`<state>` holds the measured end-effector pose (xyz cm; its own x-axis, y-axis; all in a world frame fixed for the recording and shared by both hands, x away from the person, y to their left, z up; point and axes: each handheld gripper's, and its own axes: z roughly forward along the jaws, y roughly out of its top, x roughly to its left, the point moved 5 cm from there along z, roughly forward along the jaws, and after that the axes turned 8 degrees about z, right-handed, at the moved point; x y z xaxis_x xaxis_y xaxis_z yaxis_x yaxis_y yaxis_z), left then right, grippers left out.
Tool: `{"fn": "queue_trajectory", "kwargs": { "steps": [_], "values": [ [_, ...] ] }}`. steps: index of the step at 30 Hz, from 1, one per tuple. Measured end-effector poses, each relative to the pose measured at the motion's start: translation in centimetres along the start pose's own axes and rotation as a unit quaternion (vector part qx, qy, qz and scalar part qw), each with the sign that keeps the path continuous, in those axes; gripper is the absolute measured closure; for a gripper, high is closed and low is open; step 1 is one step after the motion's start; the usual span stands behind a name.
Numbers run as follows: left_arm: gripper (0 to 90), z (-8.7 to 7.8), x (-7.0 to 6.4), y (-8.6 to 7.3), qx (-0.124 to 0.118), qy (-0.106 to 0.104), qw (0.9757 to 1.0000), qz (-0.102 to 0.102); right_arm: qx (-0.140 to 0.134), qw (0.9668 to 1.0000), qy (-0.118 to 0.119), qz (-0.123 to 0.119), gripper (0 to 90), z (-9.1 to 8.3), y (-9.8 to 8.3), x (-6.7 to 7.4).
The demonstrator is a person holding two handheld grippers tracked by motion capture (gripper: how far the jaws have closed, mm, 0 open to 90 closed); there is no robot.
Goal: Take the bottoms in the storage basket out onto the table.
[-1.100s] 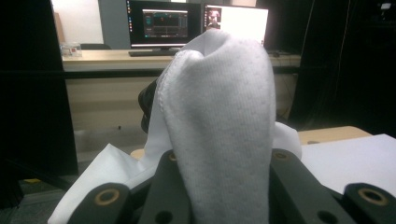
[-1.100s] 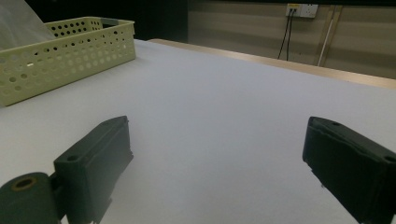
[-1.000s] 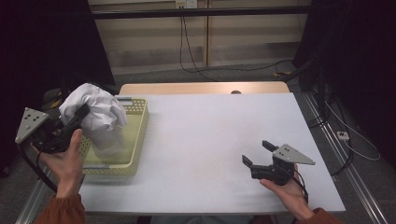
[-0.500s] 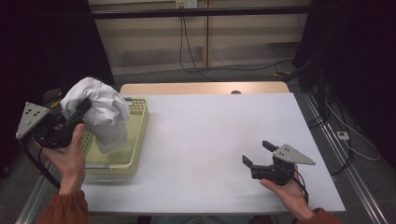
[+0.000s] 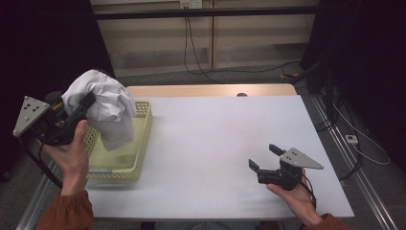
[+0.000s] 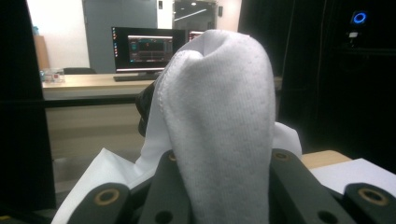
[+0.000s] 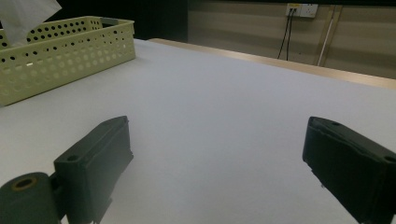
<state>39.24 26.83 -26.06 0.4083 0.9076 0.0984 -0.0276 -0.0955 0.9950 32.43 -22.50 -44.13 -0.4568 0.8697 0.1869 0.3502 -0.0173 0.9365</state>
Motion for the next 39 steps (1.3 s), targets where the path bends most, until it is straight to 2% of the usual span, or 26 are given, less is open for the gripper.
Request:
{"fn": "queue_trajectory", "kwargs": {
  "steps": [13, 39],
  "values": [
    [79.7, 0.8, -1.1, 0.5, -0.004, -0.015, 0.9999, -0.003, 0.000, 1.0000, 0.000, 0.000, 7.4, 0.0, 0.0, 0.0],
    [79.7, 2.1, -3.9, 2.4, -0.009, -0.068, 0.9976, 0.006, 0.001, 1.0000, 0.001, 0.002, 7.4, 0.0, 0.0, 0.0]
  ]
}}
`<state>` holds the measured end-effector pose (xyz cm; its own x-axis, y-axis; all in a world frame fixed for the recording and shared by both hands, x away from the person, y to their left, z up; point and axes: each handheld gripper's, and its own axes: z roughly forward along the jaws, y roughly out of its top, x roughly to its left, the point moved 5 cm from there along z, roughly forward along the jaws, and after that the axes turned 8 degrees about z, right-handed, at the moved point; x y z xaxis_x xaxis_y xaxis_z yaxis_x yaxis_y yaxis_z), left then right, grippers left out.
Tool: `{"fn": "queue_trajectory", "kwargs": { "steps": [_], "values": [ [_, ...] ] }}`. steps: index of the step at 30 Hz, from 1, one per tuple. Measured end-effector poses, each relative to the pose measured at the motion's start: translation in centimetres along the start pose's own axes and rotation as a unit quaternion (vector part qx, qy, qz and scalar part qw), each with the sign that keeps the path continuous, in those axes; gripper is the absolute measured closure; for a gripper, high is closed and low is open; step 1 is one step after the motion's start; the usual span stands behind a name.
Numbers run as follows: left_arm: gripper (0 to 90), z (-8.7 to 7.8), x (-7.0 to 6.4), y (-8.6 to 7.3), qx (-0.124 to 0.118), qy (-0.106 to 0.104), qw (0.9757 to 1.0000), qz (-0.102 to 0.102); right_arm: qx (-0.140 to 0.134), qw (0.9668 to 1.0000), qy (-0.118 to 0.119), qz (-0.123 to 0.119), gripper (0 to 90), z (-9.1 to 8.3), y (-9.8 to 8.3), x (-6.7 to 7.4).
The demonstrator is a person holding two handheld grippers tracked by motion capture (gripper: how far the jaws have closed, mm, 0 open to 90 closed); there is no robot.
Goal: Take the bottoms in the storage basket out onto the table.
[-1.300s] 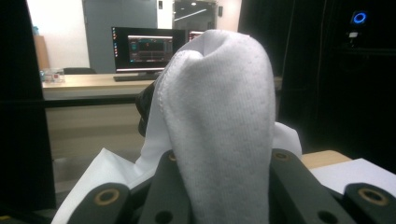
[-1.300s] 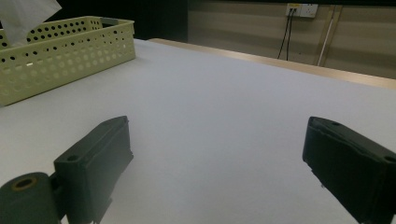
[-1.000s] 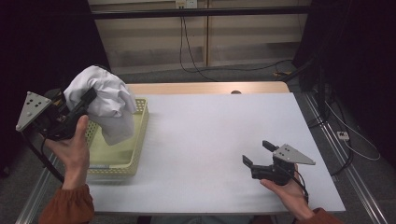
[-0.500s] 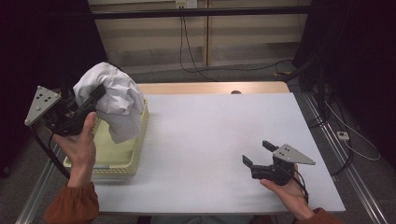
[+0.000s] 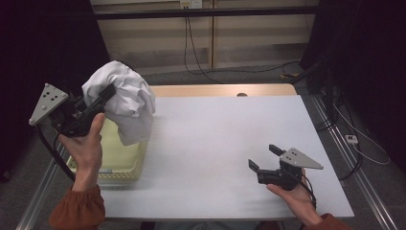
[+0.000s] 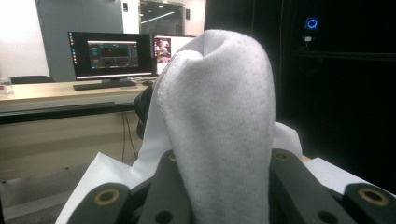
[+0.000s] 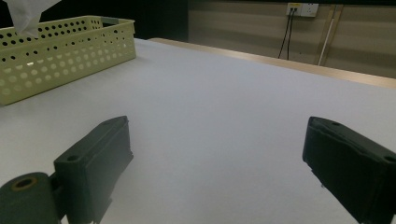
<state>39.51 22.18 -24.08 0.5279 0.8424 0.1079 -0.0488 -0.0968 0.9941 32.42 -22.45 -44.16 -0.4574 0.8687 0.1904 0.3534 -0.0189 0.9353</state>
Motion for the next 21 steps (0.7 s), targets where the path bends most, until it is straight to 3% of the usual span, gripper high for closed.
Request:
{"fn": "queue_trajectory", "kwargs": {
  "steps": [10, 21],
  "values": [
    [79.7, 0.7, -0.7, 1.1, -0.001, -0.014, 0.9999, 0.009, 0.001, 1.0000, 0.000, 0.000, 7.4, 0.0, 0.0, 0.0],
    [79.7, 1.6, -1.7, 1.1, -0.001, -0.033, 0.9994, 0.009, 0.001, 1.0000, 0.000, 0.001, 7.4, 0.0, 0.0, 0.0]
  ]
}}
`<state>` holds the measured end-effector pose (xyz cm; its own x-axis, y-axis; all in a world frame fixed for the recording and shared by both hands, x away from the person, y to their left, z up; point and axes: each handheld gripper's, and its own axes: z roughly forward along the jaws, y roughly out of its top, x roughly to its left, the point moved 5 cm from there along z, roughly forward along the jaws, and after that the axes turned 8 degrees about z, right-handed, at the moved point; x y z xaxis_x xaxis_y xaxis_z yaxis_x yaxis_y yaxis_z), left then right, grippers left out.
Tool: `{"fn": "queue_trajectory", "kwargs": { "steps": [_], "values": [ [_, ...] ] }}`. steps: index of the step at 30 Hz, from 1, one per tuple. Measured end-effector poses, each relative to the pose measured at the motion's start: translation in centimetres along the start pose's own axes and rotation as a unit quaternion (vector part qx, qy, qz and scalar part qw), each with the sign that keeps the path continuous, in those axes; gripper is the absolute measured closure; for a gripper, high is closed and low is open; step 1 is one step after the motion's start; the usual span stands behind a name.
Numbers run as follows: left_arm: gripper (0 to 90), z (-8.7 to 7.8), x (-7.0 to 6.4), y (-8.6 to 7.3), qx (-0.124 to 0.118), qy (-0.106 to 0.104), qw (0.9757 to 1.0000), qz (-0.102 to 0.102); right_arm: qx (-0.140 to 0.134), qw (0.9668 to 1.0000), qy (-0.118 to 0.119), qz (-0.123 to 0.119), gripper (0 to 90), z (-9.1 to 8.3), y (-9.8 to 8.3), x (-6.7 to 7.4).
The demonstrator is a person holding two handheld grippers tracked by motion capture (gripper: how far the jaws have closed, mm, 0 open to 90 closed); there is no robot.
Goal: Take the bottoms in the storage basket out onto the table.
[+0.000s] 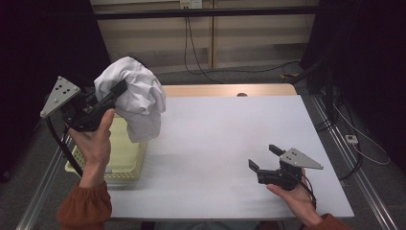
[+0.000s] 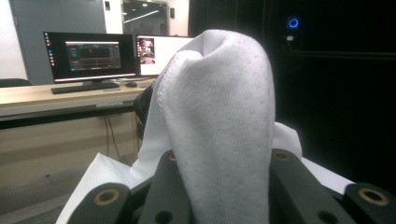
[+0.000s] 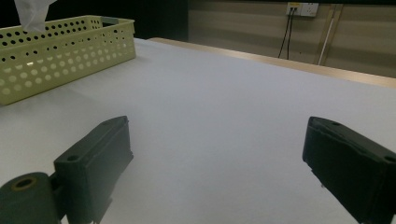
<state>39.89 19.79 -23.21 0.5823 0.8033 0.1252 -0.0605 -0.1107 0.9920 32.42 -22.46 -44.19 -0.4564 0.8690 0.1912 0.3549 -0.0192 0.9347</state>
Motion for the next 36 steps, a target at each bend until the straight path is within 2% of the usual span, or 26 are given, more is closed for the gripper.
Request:
{"fn": "queue_trajectory", "kwargs": {
  "steps": [11, 21, 28, 32, 34, 36],
  "values": [
    [79.6, 0.8, -1.4, 0.3, -0.004, -0.024, 0.9997, 0.003, 0.000, 1.0000, 0.000, -0.001, 7.4, -0.1, 0.0, 0.0],
    [79.5, 1.1, -2.8, 0.2, -0.011, -0.044, 0.9989, -0.008, -0.001, 1.0000, 0.000, -0.002, 7.4, -0.1, 0.0, 0.0],
    [79.5, 2.1, -4.1, 0.3, -0.004, -0.063, 0.9980, 0.004, -0.001, 1.0000, 0.000, -0.003, 7.4, -0.1, 0.0, -0.1],
    [79.5, 2.5, -4.3, 0.6, -0.011, -0.064, 0.9979, -0.006, -0.001, 1.0000, 0.000, -0.003, 7.4, -0.1, 0.0, -0.1],
    [79.5, 2.7, -4.5, 0.6, -0.006, -0.068, 0.9976, 0.002, -0.002, 1.0000, -0.001, -0.001, 7.4, -0.1, 0.0, 0.0],
    [79.5, 2.9, -4.7, 0.6, -0.005, -0.071, 0.9974, 0.002, -0.003, 1.0000, 0.000, -0.001, 7.4, -0.1, 0.0, -0.1]
  ]
}}
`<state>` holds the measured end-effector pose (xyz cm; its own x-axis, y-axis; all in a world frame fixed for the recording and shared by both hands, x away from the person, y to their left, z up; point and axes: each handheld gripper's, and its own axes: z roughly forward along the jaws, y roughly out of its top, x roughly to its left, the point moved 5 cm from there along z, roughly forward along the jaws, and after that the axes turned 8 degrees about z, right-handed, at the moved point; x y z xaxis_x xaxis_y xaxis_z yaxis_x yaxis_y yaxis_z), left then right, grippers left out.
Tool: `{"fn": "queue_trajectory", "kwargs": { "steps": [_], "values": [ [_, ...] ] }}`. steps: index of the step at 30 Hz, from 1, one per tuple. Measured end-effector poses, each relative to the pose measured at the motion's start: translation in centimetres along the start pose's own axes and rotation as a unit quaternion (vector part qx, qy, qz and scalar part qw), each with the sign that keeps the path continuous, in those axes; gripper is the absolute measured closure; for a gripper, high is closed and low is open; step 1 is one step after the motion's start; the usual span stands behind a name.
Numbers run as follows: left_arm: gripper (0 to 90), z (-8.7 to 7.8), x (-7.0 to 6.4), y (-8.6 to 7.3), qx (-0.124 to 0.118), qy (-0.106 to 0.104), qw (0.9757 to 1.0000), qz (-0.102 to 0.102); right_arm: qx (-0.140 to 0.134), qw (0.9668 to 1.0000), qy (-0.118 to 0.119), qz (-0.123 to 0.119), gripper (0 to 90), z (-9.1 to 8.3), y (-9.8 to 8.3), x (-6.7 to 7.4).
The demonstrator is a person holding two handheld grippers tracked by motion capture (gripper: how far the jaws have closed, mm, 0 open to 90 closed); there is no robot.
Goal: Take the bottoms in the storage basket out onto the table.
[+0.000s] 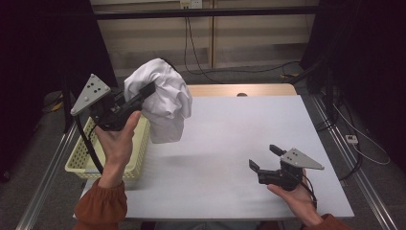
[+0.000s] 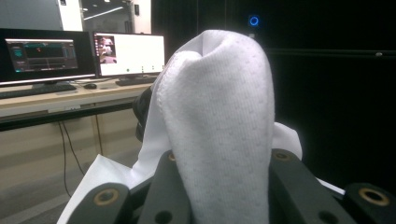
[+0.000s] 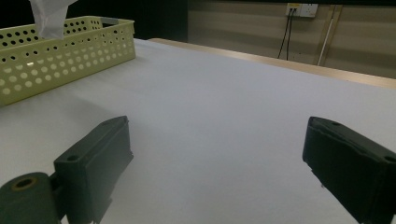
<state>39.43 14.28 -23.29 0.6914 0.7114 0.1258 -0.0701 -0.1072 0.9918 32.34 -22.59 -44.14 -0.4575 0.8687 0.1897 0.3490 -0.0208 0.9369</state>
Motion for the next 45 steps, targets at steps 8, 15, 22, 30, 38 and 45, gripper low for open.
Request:
{"fn": "queue_trajectory", "kwargs": {
  "steps": [8, 15, 22, 30, 38, 45],
  "values": [
    [79.5, 0.7, -0.5, -0.7, 0.009, -0.011, 0.9999, -0.005, 0.001, 1.0000, 0.000, -0.001, 7.4, -0.1, 0.0, 0.0],
    [79.5, 2.0, -1.4, -0.9, 0.015, -0.026, 0.9995, -0.005, 0.001, 1.0000, -0.001, -0.001, 7.4, -0.1, 0.0, 0.0],
    [79.5, 3.2, -2.1, -0.9, 0.020, -0.039, 0.9990, -0.005, 0.000, 1.0000, -0.002, -0.001, 7.4, -0.1, 0.0, 0.0],
    [79.5, 4.3, -2.8, -2.3, 0.040, -0.050, 0.9979, -0.009, 0.000, 1.0000, -0.001, 0.002, 7.4, -0.2, 0.0, 0.0],
    [79.5, 6.1, -3.9, -3.8, 0.058, -0.062, 0.9963, -0.011, 0.001, 1.0000, -0.001, 0.000, 7.4, -0.2, 0.0, 0.0],
    [79.4, 7.2, -4.5, -5.1, 0.076, -0.068, 0.9947, -0.015, -0.001, 1.0000, 0.000, 0.001, 7.4, -0.3, 0.0, 0.1]
  ]
}}
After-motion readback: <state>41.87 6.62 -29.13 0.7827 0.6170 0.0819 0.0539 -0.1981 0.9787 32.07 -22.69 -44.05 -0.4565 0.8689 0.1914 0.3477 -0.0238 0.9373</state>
